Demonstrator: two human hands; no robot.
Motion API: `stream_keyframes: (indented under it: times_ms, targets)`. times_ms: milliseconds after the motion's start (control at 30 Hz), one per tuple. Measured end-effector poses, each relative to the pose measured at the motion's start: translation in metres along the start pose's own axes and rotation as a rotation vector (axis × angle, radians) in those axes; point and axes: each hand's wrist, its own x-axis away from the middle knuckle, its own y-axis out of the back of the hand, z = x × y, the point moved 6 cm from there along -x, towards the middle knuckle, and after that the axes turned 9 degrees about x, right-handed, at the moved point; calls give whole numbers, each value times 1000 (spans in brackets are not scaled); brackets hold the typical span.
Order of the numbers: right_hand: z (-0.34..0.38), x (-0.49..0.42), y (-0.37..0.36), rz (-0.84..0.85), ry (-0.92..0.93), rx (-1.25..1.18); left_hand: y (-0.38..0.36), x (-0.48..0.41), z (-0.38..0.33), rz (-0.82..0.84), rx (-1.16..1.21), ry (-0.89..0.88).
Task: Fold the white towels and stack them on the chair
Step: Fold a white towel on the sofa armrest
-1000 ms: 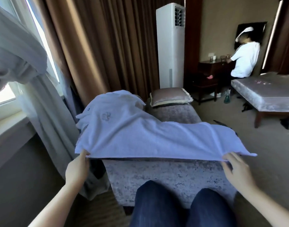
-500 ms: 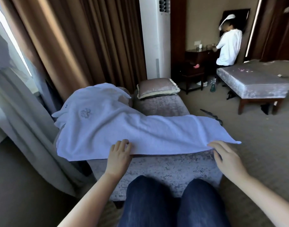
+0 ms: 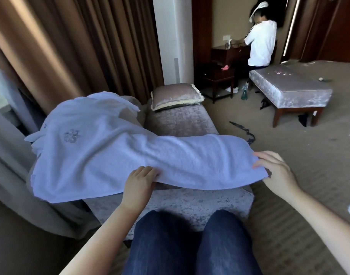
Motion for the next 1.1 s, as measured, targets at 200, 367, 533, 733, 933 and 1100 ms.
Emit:
stream_keyframes:
  times_ms: [200,367,533,733,933,1100]
  targets:
    - [-5,21,6,127,10,31,5,21,7,80,26,6]
    - [-3,47,4,155,4,-37,2,38,7,208,185,15]
    - [-10,46,11,192,-111,-148,15,27,3,428,370,180]
    - [-25,19,15,65,-432,-489,50,-22,19,297,410,313]
    - [-33,-41,10,-17,-559,-469,66,-115,27,141,232,137]
    - [-45,-74,-10,26,-611,-338,38,-165,44,206,65,85]
